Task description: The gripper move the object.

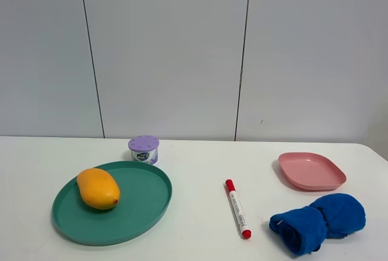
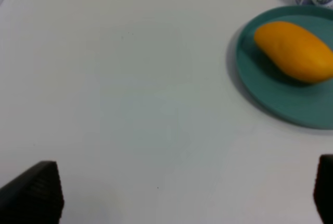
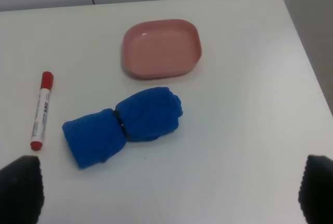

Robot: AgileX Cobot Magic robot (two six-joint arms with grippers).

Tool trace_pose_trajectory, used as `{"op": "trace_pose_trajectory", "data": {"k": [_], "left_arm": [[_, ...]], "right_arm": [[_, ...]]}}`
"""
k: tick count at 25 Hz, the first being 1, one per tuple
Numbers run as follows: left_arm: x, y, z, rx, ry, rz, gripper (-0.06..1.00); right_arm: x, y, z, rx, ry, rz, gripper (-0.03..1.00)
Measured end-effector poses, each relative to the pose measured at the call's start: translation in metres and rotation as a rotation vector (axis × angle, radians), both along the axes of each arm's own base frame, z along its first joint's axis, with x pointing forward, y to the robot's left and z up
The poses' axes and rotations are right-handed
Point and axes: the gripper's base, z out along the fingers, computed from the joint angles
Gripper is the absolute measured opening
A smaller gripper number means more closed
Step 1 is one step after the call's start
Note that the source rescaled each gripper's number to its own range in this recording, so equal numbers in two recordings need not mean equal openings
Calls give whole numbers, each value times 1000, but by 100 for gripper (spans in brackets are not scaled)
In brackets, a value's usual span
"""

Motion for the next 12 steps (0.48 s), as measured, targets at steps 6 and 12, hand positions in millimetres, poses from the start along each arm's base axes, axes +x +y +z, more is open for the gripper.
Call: {"op": "trace_pose_trajectory", "data": {"k": [6,12], "left_arm": [[0,0,0,0,0,0,100],[0,0,0,0,0,0,100]], "right_arm": [[2,0,-3,1,0,-1,100],[7,0,-14,1,44,3,100]]}}
